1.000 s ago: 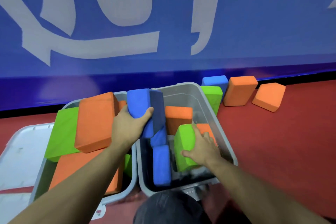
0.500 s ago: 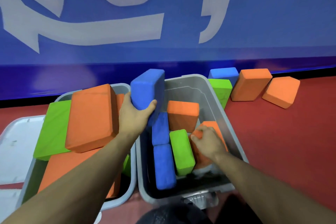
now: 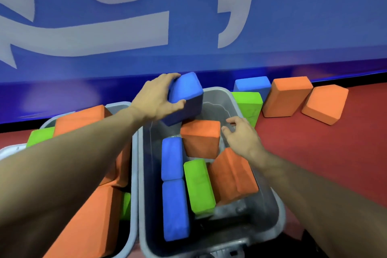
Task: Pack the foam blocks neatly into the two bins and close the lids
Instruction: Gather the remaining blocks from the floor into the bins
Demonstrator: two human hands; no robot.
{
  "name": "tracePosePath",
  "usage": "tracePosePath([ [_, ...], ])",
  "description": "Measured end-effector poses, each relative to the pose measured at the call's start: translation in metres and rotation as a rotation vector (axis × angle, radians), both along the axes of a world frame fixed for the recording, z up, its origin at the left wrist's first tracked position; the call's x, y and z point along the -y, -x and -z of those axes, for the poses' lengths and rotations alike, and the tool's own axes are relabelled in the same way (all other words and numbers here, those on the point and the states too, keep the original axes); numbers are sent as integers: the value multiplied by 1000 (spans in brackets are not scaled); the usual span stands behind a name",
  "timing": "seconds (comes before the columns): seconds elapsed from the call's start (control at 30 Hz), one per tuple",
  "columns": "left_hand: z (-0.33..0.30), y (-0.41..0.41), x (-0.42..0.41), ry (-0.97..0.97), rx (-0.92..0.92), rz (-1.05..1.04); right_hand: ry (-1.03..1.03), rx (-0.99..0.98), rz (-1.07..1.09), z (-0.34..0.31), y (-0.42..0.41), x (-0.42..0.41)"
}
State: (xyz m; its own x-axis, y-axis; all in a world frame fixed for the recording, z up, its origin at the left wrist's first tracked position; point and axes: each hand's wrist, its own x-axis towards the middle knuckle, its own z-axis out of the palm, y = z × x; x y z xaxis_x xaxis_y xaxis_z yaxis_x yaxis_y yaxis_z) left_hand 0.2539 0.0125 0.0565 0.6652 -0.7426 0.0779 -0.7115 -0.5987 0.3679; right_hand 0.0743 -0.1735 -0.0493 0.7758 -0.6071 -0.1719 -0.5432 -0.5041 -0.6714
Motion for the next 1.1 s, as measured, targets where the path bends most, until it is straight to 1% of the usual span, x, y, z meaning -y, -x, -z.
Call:
tracePosePath([
  [0.13, -8, -14, 39, -68, 78, 113, 3, -13, 1, 13, 4, 31],
  [0.27, -3, -18, 79, -42, 23, 127, 19, -12, 42, 22, 5, 64],
  [0.37, 11, -20, 97, -152, -25, 171, 31, -10, 47, 25, 4, 79],
  [0.5, 49, -24, 111, -235, -94, 209, 49, -4, 52, 34, -2, 102],
  [0.67, 112, -35, 132, -354, -79, 167, 110, -36, 39, 59, -20, 141],
  [0.8, 157, -38, 158, -512, -77, 179, 183, -110, -17, 78, -37, 180],
  [0.83, 163, -43, 163, -493, -78, 140, 209, -123, -41, 82, -43, 191],
  [0.87, 166, -47, 167, -424, -78, 97, 236, -118, -59, 85, -50, 203],
  [0.9, 166, -51, 171, -299, -52, 85, 266, -101, -75, 87, -59, 214],
  [0.97, 161, -52, 184, 53, 93, 159, 313, -56, -106, 87, -79, 236],
  [1.0, 156, -46, 197, 182, 129, 184, 319, -49, -122, 86, -91, 246],
  [1.03, 151, -38, 214, 212, 113, 192, 319, -68, -139, 84, -100, 254],
  [1.07, 150, -31, 231, 125, 72, 189, 318, -104, -160, 84, -109, 261],
  [1.1, 153, -24, 248, -58, 47, 185, 326, -157, -186, 85, -115, 265],
])
